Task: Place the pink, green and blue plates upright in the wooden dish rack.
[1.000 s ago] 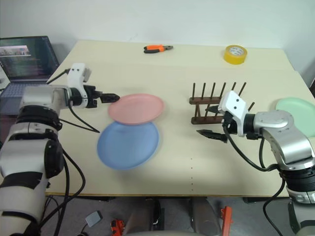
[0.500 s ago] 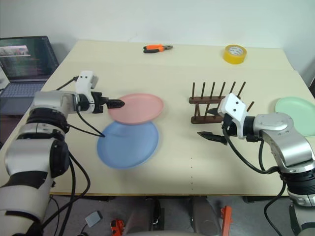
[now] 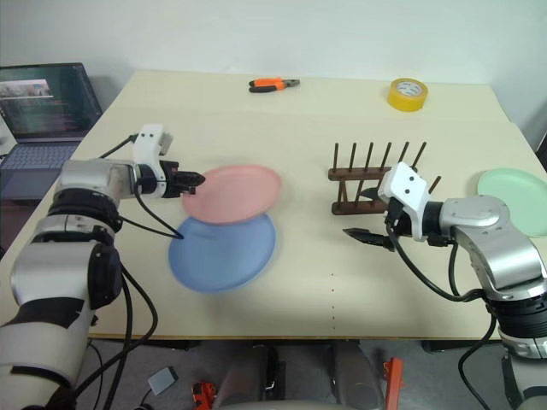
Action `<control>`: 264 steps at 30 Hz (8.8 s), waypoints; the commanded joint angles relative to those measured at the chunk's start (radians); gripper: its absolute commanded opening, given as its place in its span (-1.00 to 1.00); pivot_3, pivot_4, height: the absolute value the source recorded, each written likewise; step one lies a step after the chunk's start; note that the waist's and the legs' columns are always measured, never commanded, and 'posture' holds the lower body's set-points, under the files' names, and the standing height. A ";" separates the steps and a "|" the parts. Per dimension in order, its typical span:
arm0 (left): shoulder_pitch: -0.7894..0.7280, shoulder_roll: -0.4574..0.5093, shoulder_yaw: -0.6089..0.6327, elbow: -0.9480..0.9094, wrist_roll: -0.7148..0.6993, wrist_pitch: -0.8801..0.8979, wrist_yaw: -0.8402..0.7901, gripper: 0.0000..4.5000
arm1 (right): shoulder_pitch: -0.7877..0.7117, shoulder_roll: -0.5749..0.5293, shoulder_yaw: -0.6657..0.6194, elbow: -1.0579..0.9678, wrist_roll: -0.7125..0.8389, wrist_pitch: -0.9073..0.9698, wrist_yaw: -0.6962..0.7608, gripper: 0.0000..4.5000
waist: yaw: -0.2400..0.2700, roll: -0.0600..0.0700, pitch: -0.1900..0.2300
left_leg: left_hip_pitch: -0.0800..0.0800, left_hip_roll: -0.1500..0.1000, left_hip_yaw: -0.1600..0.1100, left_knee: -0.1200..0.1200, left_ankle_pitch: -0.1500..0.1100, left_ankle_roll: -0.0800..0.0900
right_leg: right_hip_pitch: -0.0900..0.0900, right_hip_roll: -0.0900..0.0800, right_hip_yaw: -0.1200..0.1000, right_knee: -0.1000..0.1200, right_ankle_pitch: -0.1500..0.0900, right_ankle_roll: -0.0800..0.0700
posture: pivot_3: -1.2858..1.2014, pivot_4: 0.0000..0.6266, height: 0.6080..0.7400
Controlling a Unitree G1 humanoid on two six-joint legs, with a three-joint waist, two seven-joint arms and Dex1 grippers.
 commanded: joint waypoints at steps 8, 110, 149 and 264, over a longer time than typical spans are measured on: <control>-0.008 0.022 0.032 -0.020 -0.004 -0.002 0.003 -0.99 | -0.014 0.003 -0.004 -0.010 -0.004 -0.013 0.005 1.00 | 0.000 0.000 0.000 | 0.000 0.000 0.000 0.001 0.000 0.000 | 0.000 0.000 0.000 0.000 0.000 0.000 | 0.03 -0.52 1.00; 0.063 0.218 0.261 -0.991 -0.405 -0.022 -0.316 0.98 | -0.539 0.452 0.002 0.468 -0.276 -0.407 -0.224 -1.00 | -0.004 0.000 0.000 | -0.002 0.005 -0.001 0.004 0.000 0.000 | -0.001 -0.001 0.004 0.002 0.004 -0.004 | 0.03 -0.52 1.00; 0.319 0.130 0.060 -1.175 -0.446 -0.069 -0.324 0.98 | -0.452 0.039 -0.509 0.643 0.354 0.268 -0.138 -1.00 | -0.004 0.000 0.001 | 0.001 0.015 0.016 0.001 0.000 0.001 | -0.002 0.009 0.008 -0.002 0.004 -0.002 | 0.03 -0.52 1.00; 0.230 -0.054 -0.193 -1.399 -0.469 0.142 -0.251 1.00 | -0.152 -0.325 -0.061 1.121 -0.399 -0.667 0.112 0.98 | -0.007 0.003 0.000 | 0.005 0.014 0.021 0.004 -0.001 0.001 | -0.001 0.013 0.013 -0.002 0.007 -0.001 | 0.03 -0.52 1.00</control>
